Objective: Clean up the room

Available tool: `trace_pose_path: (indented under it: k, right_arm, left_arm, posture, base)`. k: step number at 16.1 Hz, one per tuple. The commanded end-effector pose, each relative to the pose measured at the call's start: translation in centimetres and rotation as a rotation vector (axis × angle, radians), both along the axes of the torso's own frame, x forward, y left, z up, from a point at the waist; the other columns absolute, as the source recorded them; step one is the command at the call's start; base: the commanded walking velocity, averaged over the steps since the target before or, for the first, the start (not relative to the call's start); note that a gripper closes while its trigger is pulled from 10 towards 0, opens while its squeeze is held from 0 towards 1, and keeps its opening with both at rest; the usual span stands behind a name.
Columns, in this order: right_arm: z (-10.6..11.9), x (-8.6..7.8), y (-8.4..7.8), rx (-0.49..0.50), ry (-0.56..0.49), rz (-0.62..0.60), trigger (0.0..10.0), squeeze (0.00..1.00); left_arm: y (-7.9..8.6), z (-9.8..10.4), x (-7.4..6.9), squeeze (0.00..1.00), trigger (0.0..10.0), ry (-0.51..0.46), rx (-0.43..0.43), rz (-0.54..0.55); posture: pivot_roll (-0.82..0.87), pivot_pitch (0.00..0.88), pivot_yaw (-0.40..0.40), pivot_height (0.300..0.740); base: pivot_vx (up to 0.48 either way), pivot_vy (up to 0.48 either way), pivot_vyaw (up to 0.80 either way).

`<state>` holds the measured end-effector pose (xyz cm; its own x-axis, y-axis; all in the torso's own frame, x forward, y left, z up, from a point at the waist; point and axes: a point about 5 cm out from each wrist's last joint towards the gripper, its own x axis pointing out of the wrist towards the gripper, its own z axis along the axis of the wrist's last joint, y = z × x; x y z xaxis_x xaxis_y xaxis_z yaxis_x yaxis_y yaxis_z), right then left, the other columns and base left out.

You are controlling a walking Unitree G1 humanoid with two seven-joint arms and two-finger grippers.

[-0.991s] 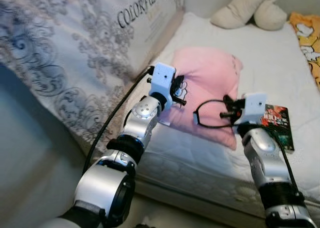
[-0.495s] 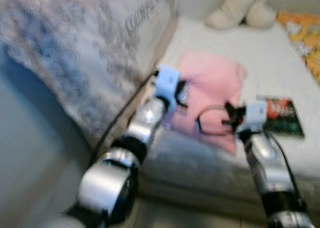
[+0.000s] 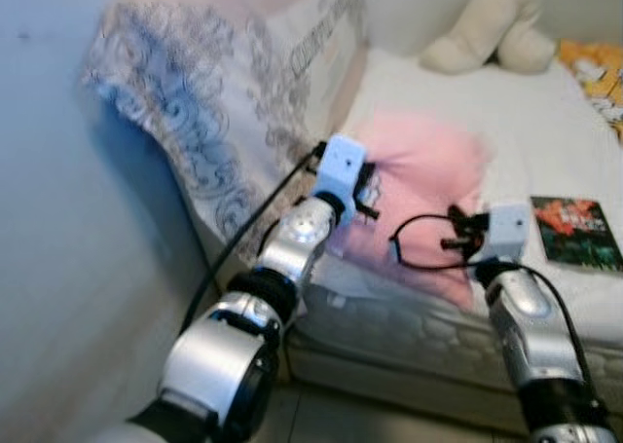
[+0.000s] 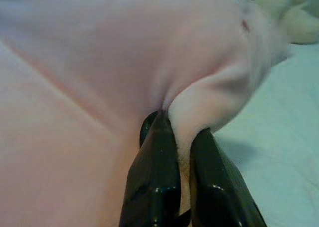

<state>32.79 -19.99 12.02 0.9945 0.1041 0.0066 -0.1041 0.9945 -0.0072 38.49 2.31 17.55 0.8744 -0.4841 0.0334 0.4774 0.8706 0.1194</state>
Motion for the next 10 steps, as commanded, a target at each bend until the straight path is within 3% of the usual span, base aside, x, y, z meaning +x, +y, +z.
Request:
trace_pose_path:
  k: [1,5,10]
  right_arm:
    - [-0.04,-0.18,-0.71,-0.015,0.009,-0.022,10.0,0.00]
    - [0.01,0.02,-0.64,-0.026,0.012,-0.020,10.0,0.00]
    - [-0.34,0.11,-0.54,-0.044,0.038,-0.002,10.0,0.00]
  left_arm:
    - [0.21,1.29,0.42,0.00,10.0,-0.036,-0.031,0.040]
    - [0.48,1.11,0.55,0.00,10.0,-0.018,-0.040,0.076]
    - [1.18,1.83,1.16,0.00,10.0,-0.001,-0.052,0.116]
  posture:
    - [0.02,0.000,0.083,0.740]
    - [0.02,0.000,0.084,0.740]
    - [0.03,0.000,0.073,0.740]
  base:
    - [0.480,0.000,0.00]
    - [0.480,0.000,0.00]
    - [0.480,0.000,0.58]
